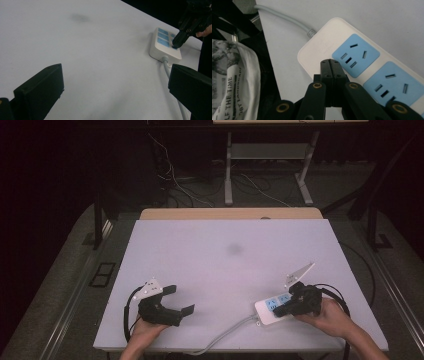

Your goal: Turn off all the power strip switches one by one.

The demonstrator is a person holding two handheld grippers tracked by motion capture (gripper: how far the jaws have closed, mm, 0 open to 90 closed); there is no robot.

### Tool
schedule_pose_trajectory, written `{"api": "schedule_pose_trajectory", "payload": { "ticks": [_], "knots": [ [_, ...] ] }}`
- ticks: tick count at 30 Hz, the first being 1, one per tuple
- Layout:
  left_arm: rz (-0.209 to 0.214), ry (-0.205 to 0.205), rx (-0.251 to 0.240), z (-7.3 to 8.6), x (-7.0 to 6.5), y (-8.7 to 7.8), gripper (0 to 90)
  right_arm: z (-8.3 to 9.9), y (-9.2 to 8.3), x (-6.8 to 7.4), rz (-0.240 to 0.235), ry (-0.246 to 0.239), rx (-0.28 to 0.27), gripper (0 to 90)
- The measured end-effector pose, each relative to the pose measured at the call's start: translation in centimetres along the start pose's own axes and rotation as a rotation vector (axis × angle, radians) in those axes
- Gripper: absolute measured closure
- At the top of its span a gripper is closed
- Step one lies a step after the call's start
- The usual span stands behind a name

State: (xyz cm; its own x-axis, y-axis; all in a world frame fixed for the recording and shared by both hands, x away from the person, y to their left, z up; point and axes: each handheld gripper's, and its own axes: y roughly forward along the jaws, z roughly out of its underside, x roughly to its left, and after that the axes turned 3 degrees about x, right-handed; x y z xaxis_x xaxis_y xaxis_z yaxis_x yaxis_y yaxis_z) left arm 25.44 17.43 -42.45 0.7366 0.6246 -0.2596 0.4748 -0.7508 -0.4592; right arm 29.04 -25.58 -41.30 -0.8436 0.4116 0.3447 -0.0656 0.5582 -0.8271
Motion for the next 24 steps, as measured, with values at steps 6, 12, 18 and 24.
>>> {"api": "schedule_pose_trajectory", "payload": {
  "ticks": [6, 12, 18, 24],
  "knots": [
    [0.002, 0.002, 0.003, 0.00, -0.07, 0.08, 0.0, 0.05, 0.00, 0.05, 0.004, -0.008, -0.004, 90.0],
    [0.001, 0.002, 0.005, 0.01, -0.02, 0.09, 0.0, 0.11, -0.02, 0.17, 0.012, -0.017, -0.008, 90.0],
    [0.001, 0.000, 0.007, 0.01, 0.01, 0.15, 0.0, 0.07, -0.02, 0.19, 0.015, -0.027, -0.010, 90.0],
    [0.001, -0.001, 0.007, 0.02, -0.01, 0.16, 0.0, 0.02, -0.05, 0.24, 0.016, -0.018, -0.004, 90.0]
  ]
}}
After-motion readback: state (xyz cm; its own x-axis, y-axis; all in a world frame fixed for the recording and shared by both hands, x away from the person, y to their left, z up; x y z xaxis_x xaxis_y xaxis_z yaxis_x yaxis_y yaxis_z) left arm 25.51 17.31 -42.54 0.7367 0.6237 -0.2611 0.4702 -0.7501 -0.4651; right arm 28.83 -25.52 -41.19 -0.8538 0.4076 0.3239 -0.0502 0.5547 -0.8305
